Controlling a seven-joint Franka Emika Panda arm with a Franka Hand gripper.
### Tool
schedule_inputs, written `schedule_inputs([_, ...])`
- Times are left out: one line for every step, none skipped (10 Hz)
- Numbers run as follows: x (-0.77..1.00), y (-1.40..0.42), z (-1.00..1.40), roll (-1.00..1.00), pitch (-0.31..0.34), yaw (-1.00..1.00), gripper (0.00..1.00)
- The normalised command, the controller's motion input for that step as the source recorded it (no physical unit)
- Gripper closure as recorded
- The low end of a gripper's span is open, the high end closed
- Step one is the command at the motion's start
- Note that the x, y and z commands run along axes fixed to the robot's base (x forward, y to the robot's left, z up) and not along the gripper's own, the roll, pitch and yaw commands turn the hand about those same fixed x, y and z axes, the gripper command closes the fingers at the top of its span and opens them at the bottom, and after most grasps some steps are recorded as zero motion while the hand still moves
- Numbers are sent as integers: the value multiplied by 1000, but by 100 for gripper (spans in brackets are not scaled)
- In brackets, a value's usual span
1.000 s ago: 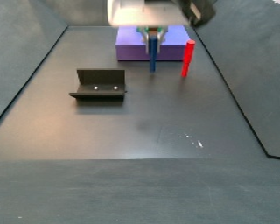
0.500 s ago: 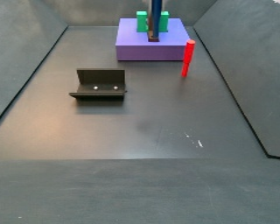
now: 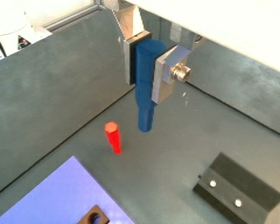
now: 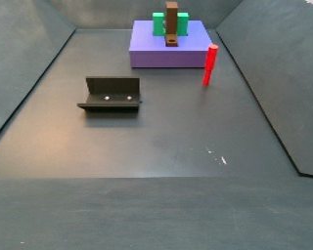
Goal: Pick up the blue object. Move up. Move to above the board. Insert the blue object.
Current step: Move to above the board, then insert the blue object.
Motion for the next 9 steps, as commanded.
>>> schedule_inputs([8, -1400, 332, 220, 100, -8, 100])
schedule_inputs([23, -1400, 340, 203, 96, -7, 100])
schedule_inputs([54, -1400, 348, 110, 102, -1, 100])
schedule_inputs([95, -1400, 338, 82, 112, 4, 100])
schedule_inputs([90, -631, 154, 75, 133, 8, 100])
schedule_inputs([99, -249, 65, 59, 140, 7, 100])
schedule_inputs([26, 0, -6, 0, 0, 0, 100])
schedule_inputs([0, -303, -146, 0, -37, 0, 100])
schedule_inputs([0, -663, -280, 0, -116, 0, 100])
